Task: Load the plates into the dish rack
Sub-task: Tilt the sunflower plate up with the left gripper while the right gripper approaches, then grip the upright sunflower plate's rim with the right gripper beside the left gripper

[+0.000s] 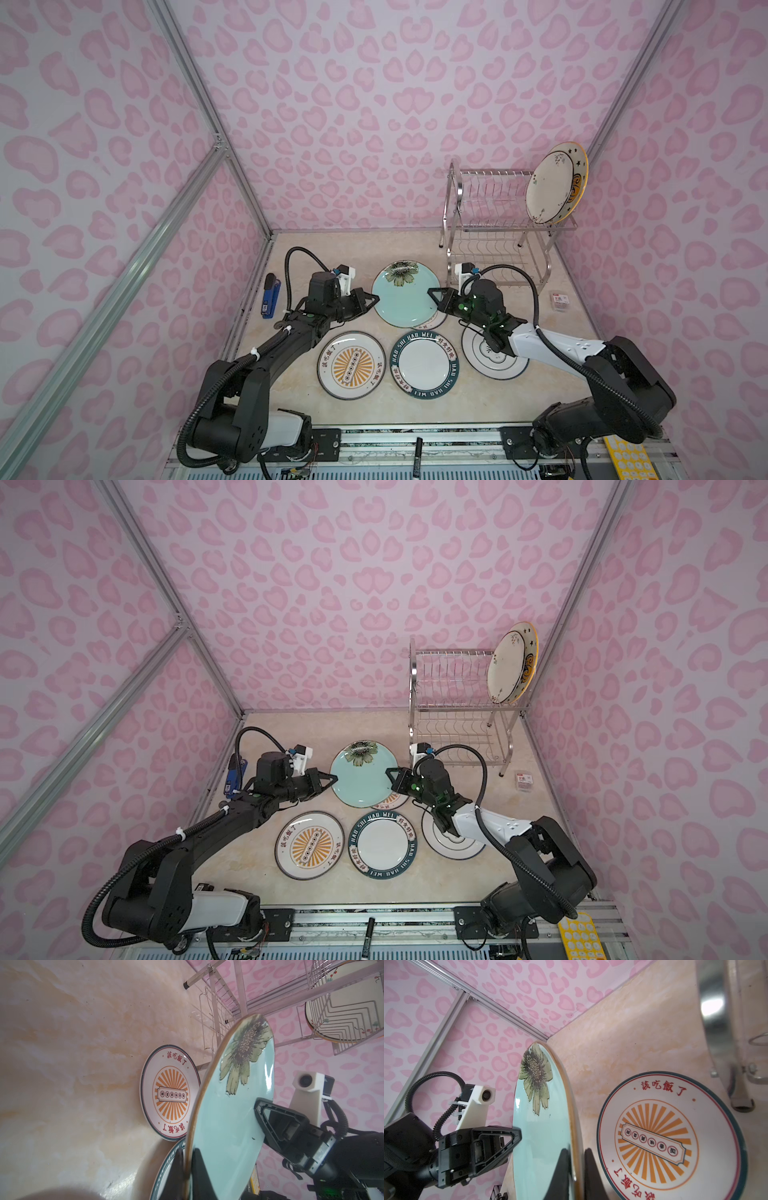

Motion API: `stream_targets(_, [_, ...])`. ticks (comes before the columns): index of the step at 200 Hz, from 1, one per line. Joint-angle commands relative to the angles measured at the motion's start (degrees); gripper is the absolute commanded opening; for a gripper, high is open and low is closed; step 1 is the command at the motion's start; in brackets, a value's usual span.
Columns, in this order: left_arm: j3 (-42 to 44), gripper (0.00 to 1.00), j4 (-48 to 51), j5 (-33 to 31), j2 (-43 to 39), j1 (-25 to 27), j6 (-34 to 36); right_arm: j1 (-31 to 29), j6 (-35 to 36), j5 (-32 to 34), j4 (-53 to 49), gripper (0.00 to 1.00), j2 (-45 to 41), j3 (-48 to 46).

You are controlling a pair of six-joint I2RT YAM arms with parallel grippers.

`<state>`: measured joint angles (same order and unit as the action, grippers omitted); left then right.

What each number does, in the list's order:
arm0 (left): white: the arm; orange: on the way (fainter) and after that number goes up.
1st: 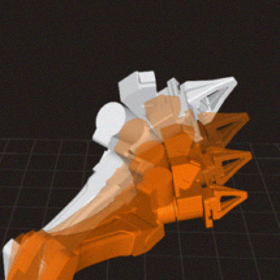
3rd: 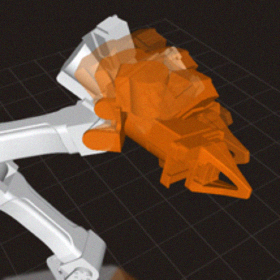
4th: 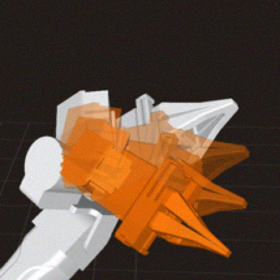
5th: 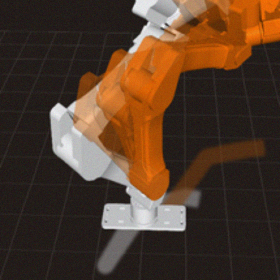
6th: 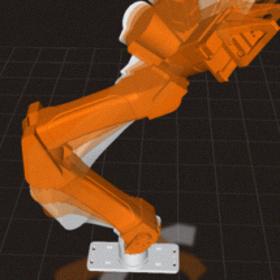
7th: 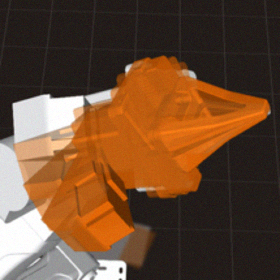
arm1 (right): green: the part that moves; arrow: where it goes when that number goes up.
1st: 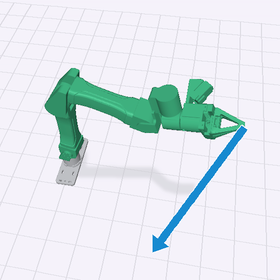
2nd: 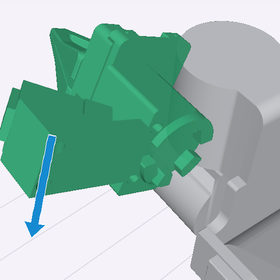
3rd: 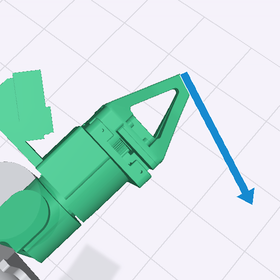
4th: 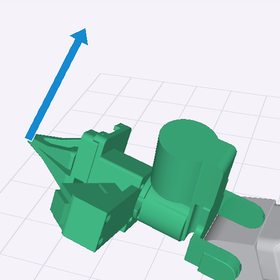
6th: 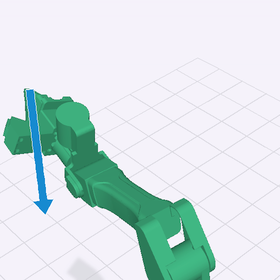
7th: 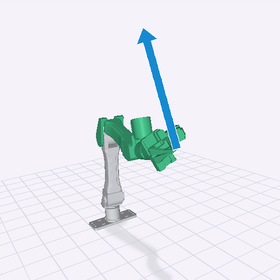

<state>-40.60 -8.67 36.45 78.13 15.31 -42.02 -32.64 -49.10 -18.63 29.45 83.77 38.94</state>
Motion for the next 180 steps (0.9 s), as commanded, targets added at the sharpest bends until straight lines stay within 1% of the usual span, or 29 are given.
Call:
stream_targets(1, [-1.02,0.10,-4.26,3.89,-0.69,0.60,0.80,-0.76,3.75,-6.04,2.13,0.00,0.06,-0.38])
stream_targets(9, [-1.06,0.14,-4.09,3.83,-0.70,0.65,0.87,-0.78,3.75,-6.06,2.21,0.00,-0.06,-0.44])
stream_targets(25, [-1.19,0.31,-3.74,3.88,-0.79,0.60,0.91,-0.78,3.68,-5.99,2.28,0.00,-0.44,-0.45])
stream_targets(32, [-1.28,0.35,-3.52,3.81,-0.87,0.64,0.97,-0.67,3.71,-6.02,2.25,0.00,-0.73,-0.44])
stream_targets(34, [-1.25,0.39,-3.48,3.81,-0.91,0.61,0.97,-0.67,3.67,-5.99,2.31,0.00,-0.78,-0.44])
stream_targets(39, [-1.33,0.44,-3.23,3.66,-0.87,0.60,1.19,-0.67,3.66,-5.95,2.28,0.00,-0.95,-0.49])
stream_targets(46, [-1.44,0.48,-2.83,3.47,-0.96,0.62,1.32,-0.69,3.66,-5.89,2.27,0.00,-1.20,-0.61])
stream_targets(60, [-1.67,0.50,-2.58,3.06,-0.99,0.60,1.80,-0.50,3.66,-5.64,2.33,0.00,-1.88,-0.68])
stream_targets(91, [-1.74,0.53,-1.08,3.06,-0.97,0.61,2.12,-0.15,3.36,-6.23,2.61,0.00,-2.55,-0.79])
stream_targets(130, [-1.75,0.53,-1.30,3.37,-0.18,0.66,2.29,-0.07,2.22,-7.52,4.53,0.00,-2.44,-1.07])
stream_targets(153, [-1.67,0.50,-1.79,3.54,-0.17,0.69,2.16,-0.07,1.16,-9.01,6.64,0.00,-2.05,-1.14])
stream_targets(180, [-1.81,0.41,-1.79,3.46,-0.35,0.70,2.12,-0.05,0.55,-9.49,7.55,0.00,-1.94,-1.26])
